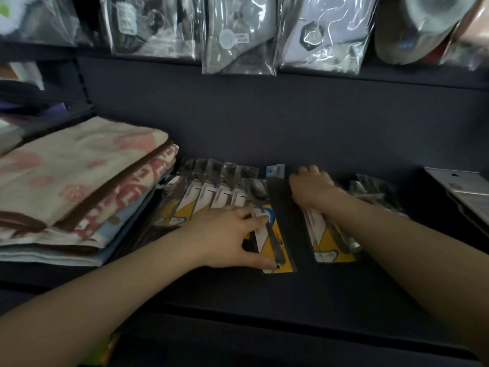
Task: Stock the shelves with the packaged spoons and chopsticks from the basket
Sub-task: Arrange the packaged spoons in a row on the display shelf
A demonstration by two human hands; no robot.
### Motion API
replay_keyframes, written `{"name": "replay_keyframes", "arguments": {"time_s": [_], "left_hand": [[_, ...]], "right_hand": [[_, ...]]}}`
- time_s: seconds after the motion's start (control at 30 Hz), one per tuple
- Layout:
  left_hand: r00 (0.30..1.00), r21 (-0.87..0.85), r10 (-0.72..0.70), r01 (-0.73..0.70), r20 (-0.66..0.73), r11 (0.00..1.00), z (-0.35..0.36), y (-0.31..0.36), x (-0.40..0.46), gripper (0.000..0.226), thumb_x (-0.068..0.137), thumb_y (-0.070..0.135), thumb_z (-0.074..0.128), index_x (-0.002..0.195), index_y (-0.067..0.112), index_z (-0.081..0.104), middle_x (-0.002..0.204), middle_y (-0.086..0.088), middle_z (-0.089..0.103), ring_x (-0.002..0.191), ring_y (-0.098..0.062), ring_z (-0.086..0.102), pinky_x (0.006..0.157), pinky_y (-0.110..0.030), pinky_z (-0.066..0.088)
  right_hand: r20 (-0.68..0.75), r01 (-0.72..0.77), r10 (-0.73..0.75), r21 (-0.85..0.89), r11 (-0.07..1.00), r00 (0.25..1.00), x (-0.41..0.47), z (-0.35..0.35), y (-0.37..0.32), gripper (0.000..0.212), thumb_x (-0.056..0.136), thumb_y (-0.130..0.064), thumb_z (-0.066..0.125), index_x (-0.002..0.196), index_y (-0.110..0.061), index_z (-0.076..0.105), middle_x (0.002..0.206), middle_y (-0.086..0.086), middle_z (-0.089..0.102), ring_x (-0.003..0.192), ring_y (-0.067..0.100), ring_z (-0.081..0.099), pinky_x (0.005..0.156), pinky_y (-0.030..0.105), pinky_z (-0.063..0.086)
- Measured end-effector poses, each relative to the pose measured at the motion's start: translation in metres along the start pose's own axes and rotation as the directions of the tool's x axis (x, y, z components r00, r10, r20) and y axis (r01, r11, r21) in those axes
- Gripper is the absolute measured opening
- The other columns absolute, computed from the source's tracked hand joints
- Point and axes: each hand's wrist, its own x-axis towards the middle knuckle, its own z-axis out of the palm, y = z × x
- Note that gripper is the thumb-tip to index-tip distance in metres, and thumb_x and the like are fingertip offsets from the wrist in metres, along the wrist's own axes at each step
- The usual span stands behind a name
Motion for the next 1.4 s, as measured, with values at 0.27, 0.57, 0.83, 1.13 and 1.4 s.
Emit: {"name": "replay_keyframes", "arguments": {"time_s": [0.27, 0.57, 0.83, 1.13, 1.4], "left_hand": [[1.000, -0.023, 0.017, -0.017, 0.000, 1.000, -0.001, -0.011, 0.006, 0.088, 0.076, 0.073, 0.042, 0.147, 0.034, 0.006, 0.158, 0.008, 0.005, 0.142, -0.015, 0.015, 0.113, -0.029, 0.021], [1.000, -0.129, -0.025, 0.025, -0.002, 0.991, 0.000, -0.031, 0.009, 0.082, 0.080, 0.066, 0.043, 0.147, 0.034, 0.009, 0.154, 0.010, 0.018, 0.139, -0.010, 0.022, 0.113, -0.029, 0.026], [0.997, 0.041, 0.057, -0.055, -0.047, 0.998, -0.001, -0.030, 0.014, 0.070, 0.083, 0.062, 0.045, 0.143, 0.034, 0.026, 0.149, 0.005, 0.029, 0.133, -0.014, 0.033, 0.108, -0.029, 0.033], [0.996, 0.072, 0.082, -0.079, -0.042, 0.994, -0.008, -0.031, 0.017, 0.057, 0.083, 0.059, 0.049, 0.133, 0.033, 0.044, 0.150, 0.009, 0.016, 0.125, -0.015, 0.044, 0.098, -0.033, 0.043], [0.965, -0.031, 0.022, -0.032, -0.262, 0.999, -0.007, -0.019, 0.015, 0.084, 0.067, 0.075, 0.019, 0.135, 0.031, 0.041, 0.152, 0.009, 0.023, 0.135, -0.012, 0.032, 0.106, -0.035, 0.037]], "right_hand": [[0.061, 0.106, -0.181, 0.611, 0.784, 0.982, 0.027, -0.022, -0.026, 0.035, 0.090, -0.018, 0.057, 0.117, 0.004, 0.060, 0.120, 0.020, 0.061, 0.107, 0.030, 0.058, 0.082, 0.035, 0.046], [0.114, -0.085, -0.024, 0.852, 0.517, 0.993, 0.058, -0.018, -0.019, 0.032, 0.089, -0.005, 0.054, 0.119, 0.005, 0.059, 0.065, 0.001, 0.049, 0.055, 0.010, 0.045, 0.050, 0.020, 0.039], [0.084, -0.020, -0.073, 0.781, 0.625, 0.994, 0.067, -0.010, -0.023, 0.029, 0.089, -0.002, 0.051, 0.115, 0.009, 0.059, 0.079, 0.011, 0.057, 0.055, 0.011, 0.050, 0.049, 0.019, 0.043], [0.035, 0.320, -0.393, 0.515, 0.795, 0.919, 0.017, -0.043, 0.045, 0.039, 0.089, -0.003, 0.055, 0.128, -0.007, 0.051, 0.130, 0.010, 0.056, 0.118, 0.023, 0.054, 0.086, 0.021, 0.039], [0.068, 0.322, -0.361, 0.325, 0.889, 0.930, 0.010, 0.000, 0.068, 0.045, 0.085, -0.031, 0.065, 0.123, -0.015, 0.048, 0.119, 0.003, 0.052, 0.112, 0.027, 0.051, 0.092, 0.033, 0.042]]}}
